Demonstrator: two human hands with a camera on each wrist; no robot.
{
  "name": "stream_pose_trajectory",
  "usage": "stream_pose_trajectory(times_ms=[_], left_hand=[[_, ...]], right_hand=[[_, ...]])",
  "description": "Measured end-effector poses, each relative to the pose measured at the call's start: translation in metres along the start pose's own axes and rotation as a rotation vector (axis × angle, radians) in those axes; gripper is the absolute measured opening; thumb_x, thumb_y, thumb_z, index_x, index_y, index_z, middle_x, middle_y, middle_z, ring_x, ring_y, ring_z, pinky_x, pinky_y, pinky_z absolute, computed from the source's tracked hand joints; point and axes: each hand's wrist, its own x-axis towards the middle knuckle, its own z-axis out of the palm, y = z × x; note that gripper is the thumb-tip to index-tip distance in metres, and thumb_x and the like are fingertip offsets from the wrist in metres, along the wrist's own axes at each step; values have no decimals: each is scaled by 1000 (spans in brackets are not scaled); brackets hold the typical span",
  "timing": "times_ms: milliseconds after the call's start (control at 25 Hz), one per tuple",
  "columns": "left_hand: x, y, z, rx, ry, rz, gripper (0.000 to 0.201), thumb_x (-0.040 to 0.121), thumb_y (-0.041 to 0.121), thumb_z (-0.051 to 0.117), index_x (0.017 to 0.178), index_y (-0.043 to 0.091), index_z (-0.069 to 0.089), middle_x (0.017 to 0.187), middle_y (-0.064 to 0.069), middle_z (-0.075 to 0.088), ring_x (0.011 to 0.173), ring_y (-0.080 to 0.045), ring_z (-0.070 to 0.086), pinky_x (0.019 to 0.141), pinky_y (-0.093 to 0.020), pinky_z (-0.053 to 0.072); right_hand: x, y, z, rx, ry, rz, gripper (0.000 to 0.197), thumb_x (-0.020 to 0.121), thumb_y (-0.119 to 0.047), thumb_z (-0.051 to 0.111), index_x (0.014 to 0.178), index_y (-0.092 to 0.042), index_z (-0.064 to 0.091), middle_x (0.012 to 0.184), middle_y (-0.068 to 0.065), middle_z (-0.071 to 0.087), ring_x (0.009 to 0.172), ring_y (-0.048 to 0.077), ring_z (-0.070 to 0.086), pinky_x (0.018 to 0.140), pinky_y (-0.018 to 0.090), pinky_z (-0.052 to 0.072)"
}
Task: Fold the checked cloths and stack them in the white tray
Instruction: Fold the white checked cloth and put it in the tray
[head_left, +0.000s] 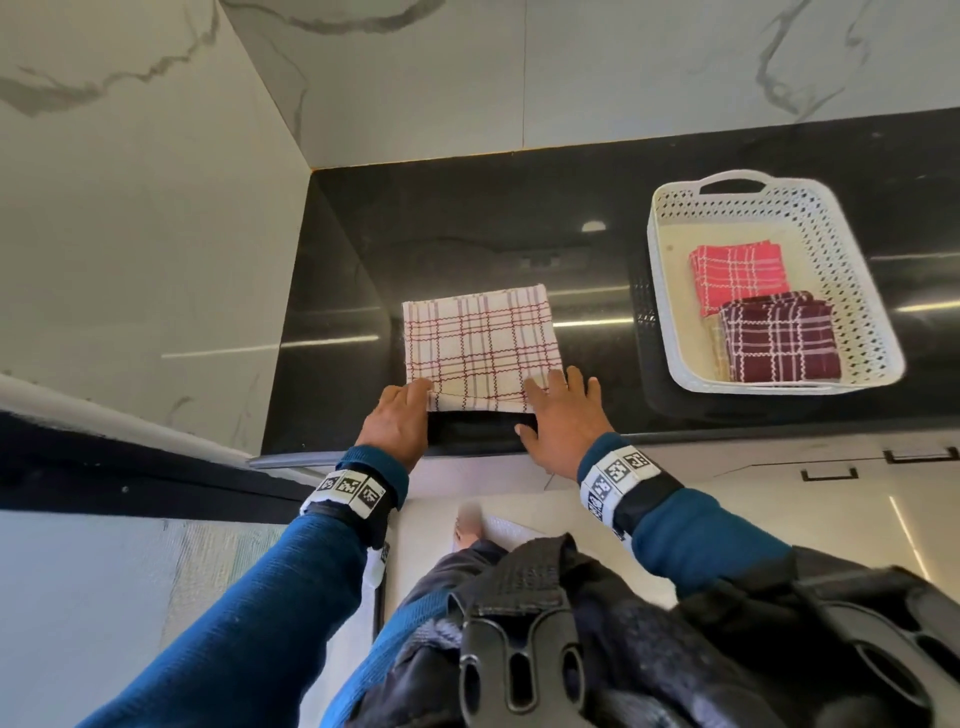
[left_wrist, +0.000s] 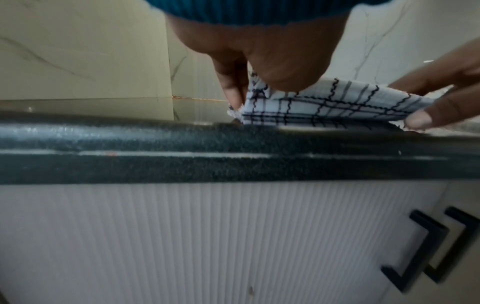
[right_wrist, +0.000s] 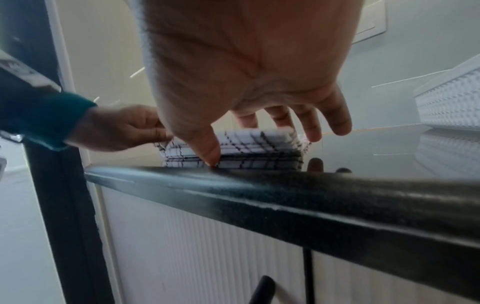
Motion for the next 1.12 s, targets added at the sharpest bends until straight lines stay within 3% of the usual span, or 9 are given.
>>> stream_pose_trajectory(times_ms=[160,280,400,520,640,760,880,960,1120], left_hand=[[8,-13,-6,28,-99,53,54,97,22,55,146,23,32,146,-4,46,130,-22,43,107,-46,44],[2,-23,-2,115,-100,149,59,95,34,59,147,23,35,148,2,45,128,-20,43,107,-41,43],[-3,-26,3,192,3,216,44,92,23,57,135,21,50,136,2,56,121,-20,48,105,-39,44],[0,-26,1,-7,83,183,27,93,16,55,119,20,64,128,1,61,121,-19,52,106,-36,44],[4,-32,-10,-225,49,155,25,96,24,58,120,24,63,126,4,63,115,-16,58,100,-31,47],[17,-33,-20,-376,33,48,17,97,37,58,109,26,56,102,3,68,91,-18,65,81,-36,56],[38,-28,-26,-418,95,-33,26,99,45,50,111,21,50,95,0,67,83,-20,65,75,-35,54],[54,-24,-26,-448,115,-102,35,100,53,42,113,20,47,97,-3,67,85,-23,65,77,-37,54],[83,-12,-21,-458,105,-267,44,102,55,33,107,13,44,102,-11,65,87,-28,61,76,-38,49]], right_hand=[[11,12,-9,27,56,-54,42,92,-23,55,134,-18,52,135,10,48,113,30,47,91,45,47],[13,29,-11,126,58,-96,41,95,-21,54,136,-25,55,147,3,47,117,27,46,95,45,46],[10,40,-14,262,39,-134,40,98,-18,51,137,-28,56,145,-2,53,116,25,46,96,43,47],[7,51,-22,412,-6,-74,35,100,-23,54,133,-32,60,134,0,55,121,26,50,103,42,47],[8,58,-36,502,-17,-94,31,101,-23,55,130,-27,66,145,0,53,141,23,40,113,33,35],[14,62,-48,732,15,-101,28,101,-22,57,127,-24,68,134,-6,64,122,10,58,104,21,42],[33,62,-51,862,120,11,19,102,-25,56,114,-19,70,112,-4,71,99,9,65,80,12,45],[52,59,-47,902,162,99,21,103,-27,53,110,-14,68,106,-1,71,95,13,67,78,19,48],[85,54,-36,822,186,226,31,103,-31,51,93,-3,62,92,12,68,86,30,67,79,46,56]])
